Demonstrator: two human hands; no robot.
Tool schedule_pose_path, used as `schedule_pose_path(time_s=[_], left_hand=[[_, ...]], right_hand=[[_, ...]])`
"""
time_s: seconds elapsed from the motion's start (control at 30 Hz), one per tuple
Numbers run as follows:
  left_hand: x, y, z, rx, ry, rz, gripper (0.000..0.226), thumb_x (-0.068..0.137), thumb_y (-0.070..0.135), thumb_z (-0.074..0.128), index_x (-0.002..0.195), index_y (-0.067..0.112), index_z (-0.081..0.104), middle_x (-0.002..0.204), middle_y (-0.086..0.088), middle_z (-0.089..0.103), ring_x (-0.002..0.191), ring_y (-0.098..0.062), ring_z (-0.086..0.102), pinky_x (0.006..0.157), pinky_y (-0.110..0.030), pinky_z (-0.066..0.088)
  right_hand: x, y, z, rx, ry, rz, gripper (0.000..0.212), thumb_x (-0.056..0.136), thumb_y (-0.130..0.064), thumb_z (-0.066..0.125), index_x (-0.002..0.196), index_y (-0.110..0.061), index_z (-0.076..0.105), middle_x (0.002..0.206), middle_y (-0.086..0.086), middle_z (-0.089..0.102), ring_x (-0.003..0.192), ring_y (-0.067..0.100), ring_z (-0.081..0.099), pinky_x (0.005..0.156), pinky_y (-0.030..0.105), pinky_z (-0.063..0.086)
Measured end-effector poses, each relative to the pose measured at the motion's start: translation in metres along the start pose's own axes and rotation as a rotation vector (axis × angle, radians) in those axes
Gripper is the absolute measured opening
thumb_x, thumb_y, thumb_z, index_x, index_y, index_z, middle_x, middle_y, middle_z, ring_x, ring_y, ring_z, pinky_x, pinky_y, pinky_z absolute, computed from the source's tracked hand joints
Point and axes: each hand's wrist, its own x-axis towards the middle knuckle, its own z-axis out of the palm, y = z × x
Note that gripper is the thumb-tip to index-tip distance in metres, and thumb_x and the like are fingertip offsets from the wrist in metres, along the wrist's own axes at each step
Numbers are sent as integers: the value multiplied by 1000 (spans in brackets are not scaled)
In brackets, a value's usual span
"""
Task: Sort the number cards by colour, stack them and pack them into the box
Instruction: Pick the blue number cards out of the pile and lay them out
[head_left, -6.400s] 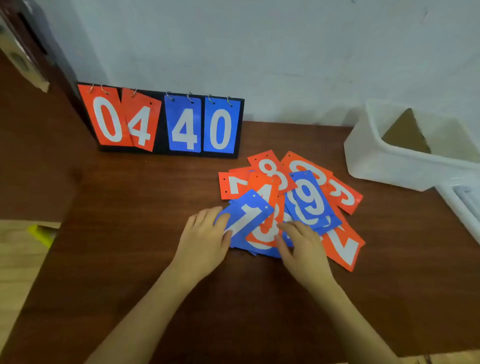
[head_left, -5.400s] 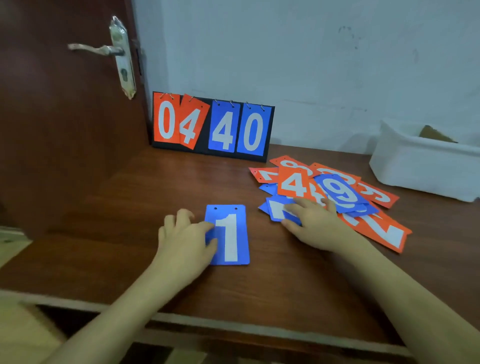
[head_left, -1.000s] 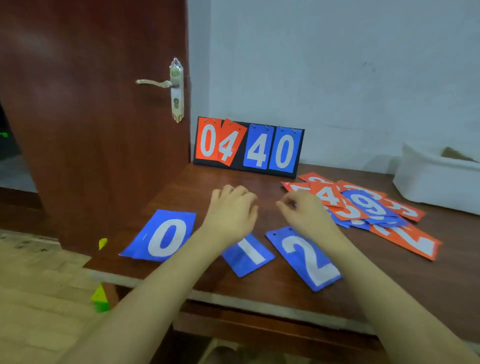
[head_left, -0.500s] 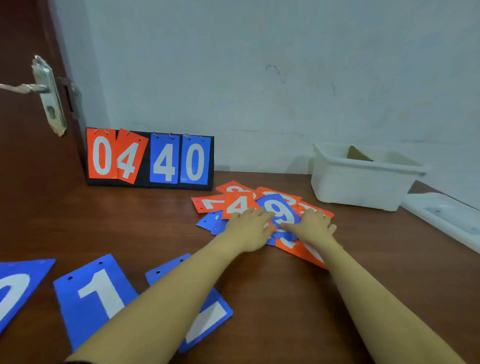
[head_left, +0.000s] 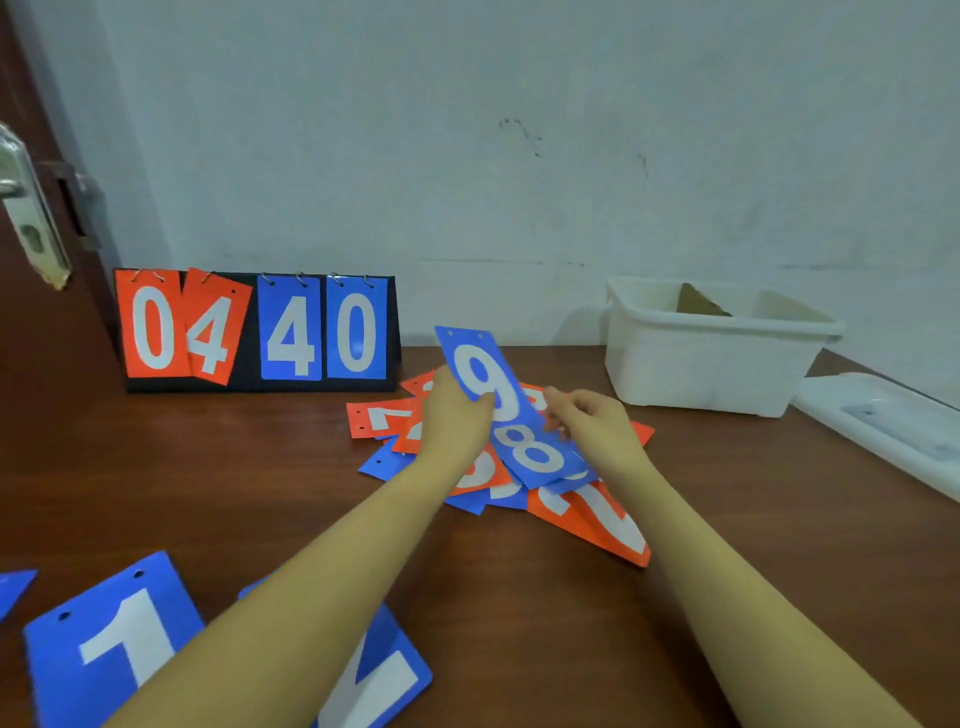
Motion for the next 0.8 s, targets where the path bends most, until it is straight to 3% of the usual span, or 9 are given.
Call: schedule_pose_path(time_s=[0.13,0.2,0.33,0.47,0.53,0.6,0.67,0.73,0.8], left_hand=[[-1,-19,-28,15,-39,-69,64,89,0,51,144,12,21,126,-8,54,100,-19,55,77,-30,48],[-3,-23,-37,9,-72,-48,78,87,-5,52,148,17,8,137,-9,47,112,-23,54,78,-28,48],[-8,-19,-43,109,-148,-4,73,87,-6,52,145,22,18,143,-5,39,118,-23,50,68,-14,48],[-16,-13,-39,214,-157,25,53,88,-1,52,135,20,36,143,-1,40,116,-26,53,73,-19,45],[-21,-7,-34,188,-140,10,49,88,0,52,131,19,40,139,0,43,100,-23,56,57,-9,43],[-27,-3,-30,178,-107,5,46,88,1,52,129,18,42,136,0,45,82,-26,58,44,-9,40],[-34,4,-24,164,-105,50,37,90,6,51,125,18,47,126,0,51,69,-23,57,46,-12,39],[-44,16,-15,28,-185,61,18,96,19,46,111,20,55,99,5,60,61,-10,52,52,-12,39],[-56,31,-3,-195,-252,27,17,96,27,47,84,20,56,69,17,59,59,1,53,58,-15,41]], right_hand=[[13,21,9,-743,22,238,68,71,-65,65,106,-7,55,118,15,55,118,32,51,91,38,41],[19,20,8,-733,-38,328,69,72,-62,67,115,-10,52,123,12,54,121,30,47,96,38,37],[24,24,-6,-599,23,309,35,81,-43,66,92,-13,52,90,3,59,91,23,51,88,37,27],[12,29,-19,-630,214,127,18,89,-28,57,95,-14,67,100,6,62,105,28,49,92,37,30],[9,30,-30,-369,262,52,13,87,-19,59,83,-11,68,86,9,64,92,30,56,82,35,40],[1,24,-40,165,204,71,20,80,-18,67,64,-8,59,68,13,59,73,28,56,70,35,43],[-11,14,-45,572,69,127,19,79,-19,70,73,-2,63,75,17,66,72,32,63,71,39,50],[-28,1,-41,671,-61,170,21,85,-13,65,97,5,65,95,20,71,85,33,68,80,44,55],[-44,-5,-34,623,-78,146,23,87,-9,61,100,9,64,98,23,70,87,34,67,82,44,54]])
